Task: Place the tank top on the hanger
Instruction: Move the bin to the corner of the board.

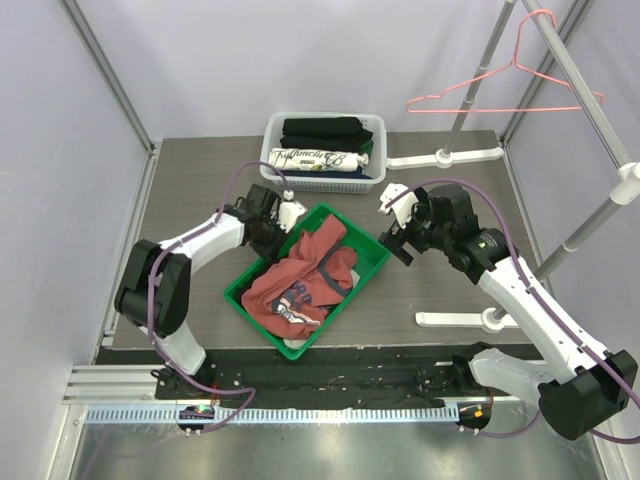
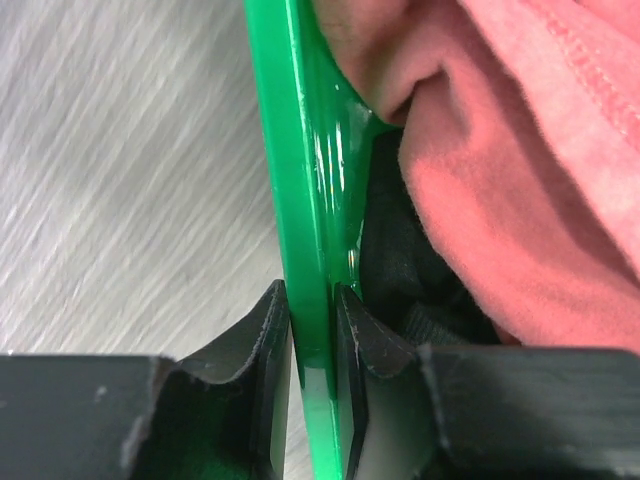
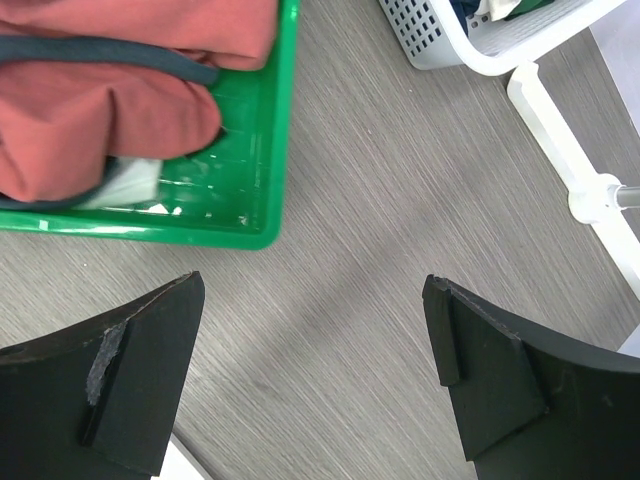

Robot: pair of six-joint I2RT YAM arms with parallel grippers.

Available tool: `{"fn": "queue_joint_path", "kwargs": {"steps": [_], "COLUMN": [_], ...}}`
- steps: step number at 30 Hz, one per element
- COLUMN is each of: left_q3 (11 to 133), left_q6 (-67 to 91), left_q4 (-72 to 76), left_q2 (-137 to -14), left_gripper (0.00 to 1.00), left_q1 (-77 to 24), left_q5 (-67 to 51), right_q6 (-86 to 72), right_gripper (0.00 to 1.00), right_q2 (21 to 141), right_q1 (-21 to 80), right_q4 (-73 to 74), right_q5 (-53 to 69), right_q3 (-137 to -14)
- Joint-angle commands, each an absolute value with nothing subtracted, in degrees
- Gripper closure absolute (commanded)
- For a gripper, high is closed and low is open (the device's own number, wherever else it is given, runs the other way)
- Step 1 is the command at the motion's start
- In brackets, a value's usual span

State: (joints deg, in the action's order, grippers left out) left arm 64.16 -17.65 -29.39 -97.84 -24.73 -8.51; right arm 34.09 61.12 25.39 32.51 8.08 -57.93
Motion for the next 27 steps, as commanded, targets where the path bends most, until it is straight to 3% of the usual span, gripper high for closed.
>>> {"fn": "queue_joint_path", "kwargs": {"steps": [1,8,27], "left_q3": [61.70,62.75,71.45], "left_q6": [-23.45,-29.95,-50.36], "left_q4": [-30.15,-29.80,-24.96], "left_q2": [-93.17,-94.48,-101.07], "left_gripper": [0.85,0.84,0.71], "left_q1": [-22.15,-15.84,-8.62], "left_q5": [-5.81,-4.57,3.60], "right_q6": [33.22,32.87,32.61], "right_gripper": [0.00,0.00,0.00], "right_q2": [61.00,61.26,60.82], "right_q1": [25.66,25.66,25.66], "right_q4": [30.50,30.85,31.55], "right_q5": [9.14,9.40,9.58], "right_q3": [-59.33,-60.03,-60.12]}}
